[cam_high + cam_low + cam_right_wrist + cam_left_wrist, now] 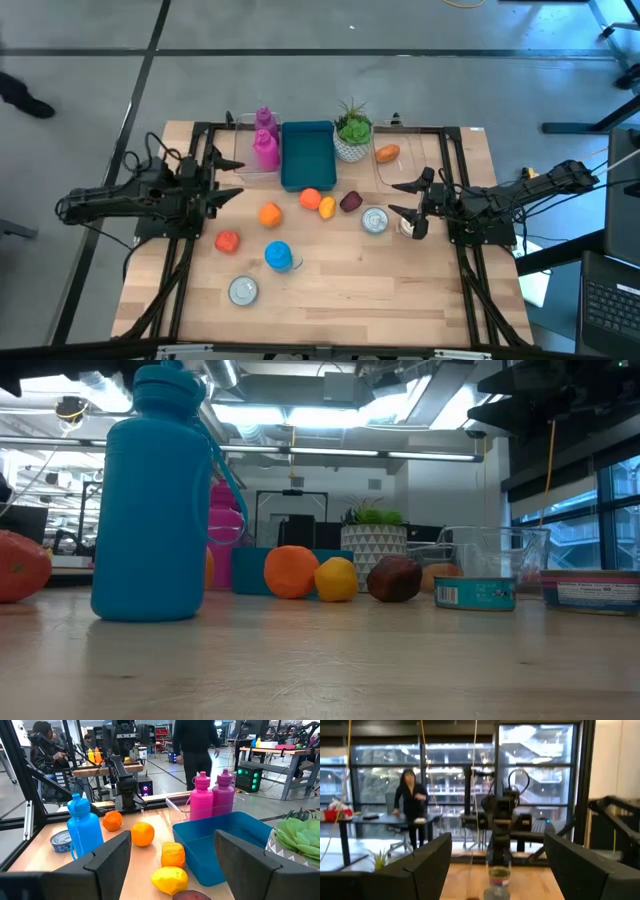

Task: Pick & Place Food Item
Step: Put the left orange into the right transparent bin

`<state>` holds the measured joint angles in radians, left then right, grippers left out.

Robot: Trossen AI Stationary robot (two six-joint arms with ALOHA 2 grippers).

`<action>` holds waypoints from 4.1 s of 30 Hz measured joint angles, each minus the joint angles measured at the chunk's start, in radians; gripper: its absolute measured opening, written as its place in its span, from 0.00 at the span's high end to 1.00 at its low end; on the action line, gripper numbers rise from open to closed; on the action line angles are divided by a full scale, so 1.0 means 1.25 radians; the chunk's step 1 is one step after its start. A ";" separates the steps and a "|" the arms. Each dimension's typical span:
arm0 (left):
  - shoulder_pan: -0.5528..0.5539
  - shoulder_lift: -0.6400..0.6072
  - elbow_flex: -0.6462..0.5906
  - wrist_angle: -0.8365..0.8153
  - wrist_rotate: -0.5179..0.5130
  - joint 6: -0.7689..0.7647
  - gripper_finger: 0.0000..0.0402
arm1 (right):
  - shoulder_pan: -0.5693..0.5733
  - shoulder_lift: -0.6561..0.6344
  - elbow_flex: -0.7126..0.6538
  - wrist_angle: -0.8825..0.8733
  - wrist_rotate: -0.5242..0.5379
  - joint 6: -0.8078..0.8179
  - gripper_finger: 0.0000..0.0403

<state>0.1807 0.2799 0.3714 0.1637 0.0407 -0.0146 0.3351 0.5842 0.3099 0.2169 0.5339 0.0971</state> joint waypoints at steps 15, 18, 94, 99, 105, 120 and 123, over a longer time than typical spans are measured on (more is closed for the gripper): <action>-0.195 0.061 0.112 -0.327 -0.269 -0.021 0.23 | 0.000 0.000 0.000 0.000 0.000 -0.003 0.31; -0.231 0.093 0.139 -0.356 -0.270 -0.021 0.23 | 0.000 0.000 0.000 0.000 0.000 -0.003 0.31; -0.384 0.565 0.414 -1.135 -0.234 -0.554 0.23 | 0.000 0.184 0.000 0.018 -0.152 0.267 0.31; -0.387 0.598 0.414 -1.138 -0.193 -0.573 0.23 | 0.000 0.206 0.000 0.042 -0.171 0.267 0.31; -0.404 0.628 0.414 -1.140 -0.159 -0.590 0.23 | 0.000 0.222 0.000 0.064 -0.170 0.267 0.31; -0.432 0.621 0.414 -1.140 -0.096 -0.580 0.23 | 0.000 0.223 0.000 0.066 -0.168 0.230 0.31; -0.424 0.621 0.414 -1.140 -0.095 -0.575 0.23 | 0.000 0.223 0.000 0.066 -0.168 0.230 0.31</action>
<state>-0.3496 1.0565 0.8890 -1.2617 -0.0784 -0.7331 0.3355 0.8631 0.3103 0.2999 0.3244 0.3847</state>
